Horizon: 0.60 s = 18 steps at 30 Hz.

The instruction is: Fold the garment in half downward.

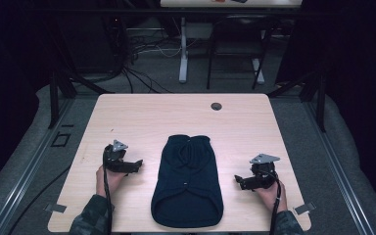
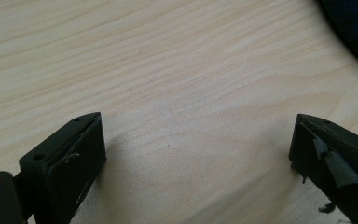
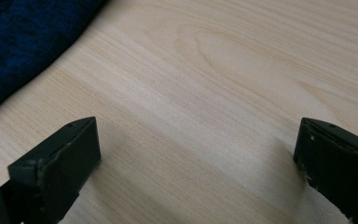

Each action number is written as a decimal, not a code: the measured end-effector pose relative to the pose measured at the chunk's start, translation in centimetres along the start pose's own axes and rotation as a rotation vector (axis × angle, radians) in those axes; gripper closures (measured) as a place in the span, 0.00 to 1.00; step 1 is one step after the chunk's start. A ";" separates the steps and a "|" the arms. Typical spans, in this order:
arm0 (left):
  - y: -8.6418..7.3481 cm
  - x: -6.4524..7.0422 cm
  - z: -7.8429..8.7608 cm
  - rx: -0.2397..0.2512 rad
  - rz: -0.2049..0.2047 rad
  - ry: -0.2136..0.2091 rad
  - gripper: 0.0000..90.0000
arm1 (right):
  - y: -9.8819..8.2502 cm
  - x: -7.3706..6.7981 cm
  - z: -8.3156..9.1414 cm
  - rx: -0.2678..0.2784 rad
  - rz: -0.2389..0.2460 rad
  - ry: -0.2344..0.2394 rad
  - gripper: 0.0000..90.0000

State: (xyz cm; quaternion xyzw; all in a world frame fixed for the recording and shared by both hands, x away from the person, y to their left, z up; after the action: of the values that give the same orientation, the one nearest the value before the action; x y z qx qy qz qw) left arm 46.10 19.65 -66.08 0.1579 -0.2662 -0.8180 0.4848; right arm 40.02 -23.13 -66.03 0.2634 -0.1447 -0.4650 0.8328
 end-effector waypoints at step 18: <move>0.0 0.0 0.0 0.000 0.000 0.001 0.04 | 0.0 0.0 0.0 -0.001 -0.002 -0.004 0.00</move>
State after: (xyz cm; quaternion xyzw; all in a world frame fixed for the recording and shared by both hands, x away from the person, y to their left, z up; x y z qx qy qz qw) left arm 46.10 19.65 -66.07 0.1582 -0.2661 -0.8178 0.4851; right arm 40.02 -23.13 -66.03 0.2623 -0.1459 -0.4664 0.8321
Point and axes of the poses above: each handheld gripper's, and its own axes: z roughly backward along the jaws, y roughly out of its top, x roughly to its right, the point moved 10 cm from there along -z, roughly forward along the jaws, and after that the axes turned 10 degrees about -x, right-handed, at the moved point
